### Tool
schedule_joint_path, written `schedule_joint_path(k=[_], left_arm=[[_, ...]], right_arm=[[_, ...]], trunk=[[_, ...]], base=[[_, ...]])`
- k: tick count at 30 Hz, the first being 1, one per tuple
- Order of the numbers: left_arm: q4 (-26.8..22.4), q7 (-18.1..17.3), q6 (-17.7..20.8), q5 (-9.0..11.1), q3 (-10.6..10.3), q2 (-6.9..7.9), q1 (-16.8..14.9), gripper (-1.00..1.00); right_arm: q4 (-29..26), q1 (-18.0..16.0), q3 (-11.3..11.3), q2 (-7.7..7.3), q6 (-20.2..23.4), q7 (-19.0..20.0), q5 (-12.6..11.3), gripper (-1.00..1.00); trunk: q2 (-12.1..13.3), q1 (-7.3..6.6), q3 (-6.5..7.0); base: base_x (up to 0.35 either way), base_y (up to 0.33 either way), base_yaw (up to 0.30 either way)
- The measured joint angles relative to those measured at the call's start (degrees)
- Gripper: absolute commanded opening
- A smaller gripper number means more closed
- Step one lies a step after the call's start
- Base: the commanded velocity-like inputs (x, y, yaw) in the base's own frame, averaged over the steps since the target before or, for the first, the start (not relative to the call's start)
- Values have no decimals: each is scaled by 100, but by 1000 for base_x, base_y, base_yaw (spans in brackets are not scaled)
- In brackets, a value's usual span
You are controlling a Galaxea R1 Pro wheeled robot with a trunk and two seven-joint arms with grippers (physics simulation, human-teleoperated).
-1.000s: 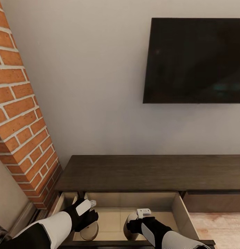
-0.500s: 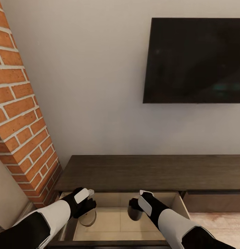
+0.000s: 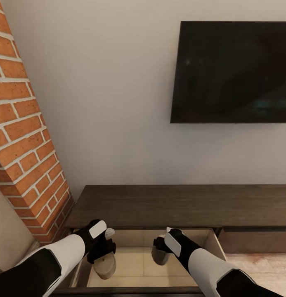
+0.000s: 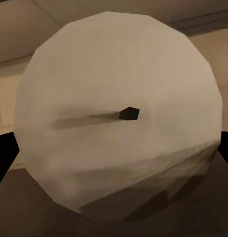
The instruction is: Place each of the two pumpkins and all three candles from the living room inside a cabinet in the living room (use any cabinet), then make sure every cabinet is closed, and position the cauldron so it is next to a table in the living room.
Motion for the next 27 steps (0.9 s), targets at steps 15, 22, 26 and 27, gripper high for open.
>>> schedule_joint_path(k=[15,22,26,27], left_arm=[[-482,-54,-55,-27,-13,29,-1,-100],[-493,-34,-8,18,82,77,-1,-100],[-494,-16,14,17,392,80,0,-100],[-493,-12,18,8,448,84,0,-100]], right_arm=[[-5,0,-7,0,22,37,1,-100],[-5,0,-7,0,17,44,0,-100],[-4,0,-7,0,17,43,-1,-100],[-5,0,-7,0,17,44,-1,-100]], trunk=[[0,0,0],[0,0,0],[-119,65,-54],[-159,87,-71]], base=[[0,0,0],[0,0,0],[0,0,0],[0,0,0]])
